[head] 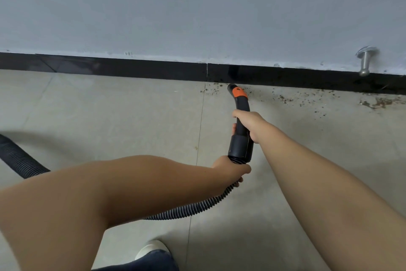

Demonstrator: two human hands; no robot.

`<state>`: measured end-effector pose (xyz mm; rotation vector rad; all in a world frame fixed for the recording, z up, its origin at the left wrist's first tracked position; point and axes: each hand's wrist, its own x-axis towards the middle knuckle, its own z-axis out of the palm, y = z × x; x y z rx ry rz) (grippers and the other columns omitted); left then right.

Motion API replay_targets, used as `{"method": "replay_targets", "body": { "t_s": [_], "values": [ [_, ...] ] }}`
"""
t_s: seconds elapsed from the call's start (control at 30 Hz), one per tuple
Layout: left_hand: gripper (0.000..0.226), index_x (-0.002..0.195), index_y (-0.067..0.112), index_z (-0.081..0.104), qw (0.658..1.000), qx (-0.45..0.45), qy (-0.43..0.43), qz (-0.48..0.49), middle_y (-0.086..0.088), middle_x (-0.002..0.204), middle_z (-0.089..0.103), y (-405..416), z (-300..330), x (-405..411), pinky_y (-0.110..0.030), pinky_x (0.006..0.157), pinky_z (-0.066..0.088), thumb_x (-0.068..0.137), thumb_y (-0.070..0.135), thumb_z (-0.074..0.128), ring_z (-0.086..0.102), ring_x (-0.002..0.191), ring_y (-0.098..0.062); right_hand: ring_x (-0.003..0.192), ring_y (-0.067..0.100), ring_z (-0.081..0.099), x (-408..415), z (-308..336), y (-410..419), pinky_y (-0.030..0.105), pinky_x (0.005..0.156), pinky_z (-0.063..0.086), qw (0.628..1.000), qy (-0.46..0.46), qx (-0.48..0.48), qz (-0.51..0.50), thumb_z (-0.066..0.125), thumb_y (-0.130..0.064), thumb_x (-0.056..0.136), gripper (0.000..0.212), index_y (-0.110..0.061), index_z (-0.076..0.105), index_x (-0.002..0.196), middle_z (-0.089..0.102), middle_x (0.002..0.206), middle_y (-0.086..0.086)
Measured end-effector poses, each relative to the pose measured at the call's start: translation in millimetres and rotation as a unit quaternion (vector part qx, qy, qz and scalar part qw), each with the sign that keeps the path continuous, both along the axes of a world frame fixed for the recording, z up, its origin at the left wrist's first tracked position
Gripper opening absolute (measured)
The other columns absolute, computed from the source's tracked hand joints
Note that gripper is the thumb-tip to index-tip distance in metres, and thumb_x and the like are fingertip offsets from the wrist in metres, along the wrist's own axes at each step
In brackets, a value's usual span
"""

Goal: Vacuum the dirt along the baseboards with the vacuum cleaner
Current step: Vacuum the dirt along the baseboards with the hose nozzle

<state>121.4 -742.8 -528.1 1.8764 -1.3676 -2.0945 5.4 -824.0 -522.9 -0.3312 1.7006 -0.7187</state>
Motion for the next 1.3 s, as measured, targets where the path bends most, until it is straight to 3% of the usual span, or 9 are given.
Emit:
{"method": "replay_targets", "body": {
  "t_s": [0.17,0.53,0.67,0.93,1.1,1.3],
  "values": [
    [0.022,0.100,0.014,0.054,1.000,0.002,0.001,0.007,-0.002,0.071,0.060,-4.2,-3.2,-5.4,-0.023,0.058,0.045,0.082,0.020,0.064,0.053,0.055,-0.015,0.047,0.020,0.053,-2.8,-1.9,-5.8,0.029,0.054,0.051,1.000,0.006,-0.004,0.004,0.058,-0.011,0.087,0.012,-0.007,0.048,0.091,0.057,0.064,0.010],
    [0.012,0.089,0.016,0.053,0.996,0.038,0.033,0.079,-0.005,0.071,0.058,1.4,-3.8,-19.7,-0.029,0.066,0.046,0.082,0.017,0.063,0.053,0.058,-0.018,0.048,0.021,0.054,-0.7,1.0,-16.3,0.035,0.063,0.052,0.996,0.033,0.002,0.087,0.059,-0.012,0.084,0.015,-0.007,0.048,0.095,0.058,0.060,0.010],
    [0.013,0.091,0.015,0.053,0.995,0.035,0.034,0.087,-0.004,0.071,0.057,-2.5,-2.6,-19.3,-0.026,0.061,0.046,0.083,0.017,0.062,0.053,0.057,-0.017,0.050,0.022,0.055,1.5,1.4,-21.7,0.035,0.064,0.052,0.995,0.041,0.005,0.095,0.059,-0.013,0.084,0.017,-0.007,0.048,0.096,0.059,0.057,0.010],
    [0.010,0.088,0.015,0.053,0.994,0.032,0.028,0.105,-0.004,0.070,0.057,-2.1,-3.8,-15.0,-0.026,0.060,0.045,0.082,0.016,0.061,0.052,0.058,-0.017,0.045,0.020,0.056,12.0,1.5,-25.4,0.028,0.054,0.051,0.990,0.038,0.011,0.135,0.059,-0.016,0.086,0.018,-0.006,0.050,0.099,0.060,0.058,0.009],
    [0.011,0.087,0.018,0.052,0.995,0.046,0.036,0.082,-0.003,0.072,0.057,6.8,-1.0,-19.6,-0.024,0.058,0.045,0.083,0.018,0.062,0.052,0.057,-0.016,0.046,0.021,0.054,1.8,2.2,-12.4,0.027,0.051,0.051,0.993,0.042,0.017,0.110,0.058,-0.014,0.086,0.021,-0.004,0.051,0.103,0.059,0.061,0.010],
    [0.011,0.086,0.018,0.052,0.994,0.064,0.046,0.070,-0.002,0.072,0.057,31.8,-0.4,-27.2,-0.024,0.059,0.045,0.081,0.019,0.062,0.053,0.058,-0.016,0.043,0.020,0.053,-4.3,4.3,10.0,0.027,0.049,0.051,0.991,0.036,0.033,0.121,0.058,-0.013,0.086,0.014,-0.005,0.050,0.095,0.058,0.060,0.010]
  ]
}}
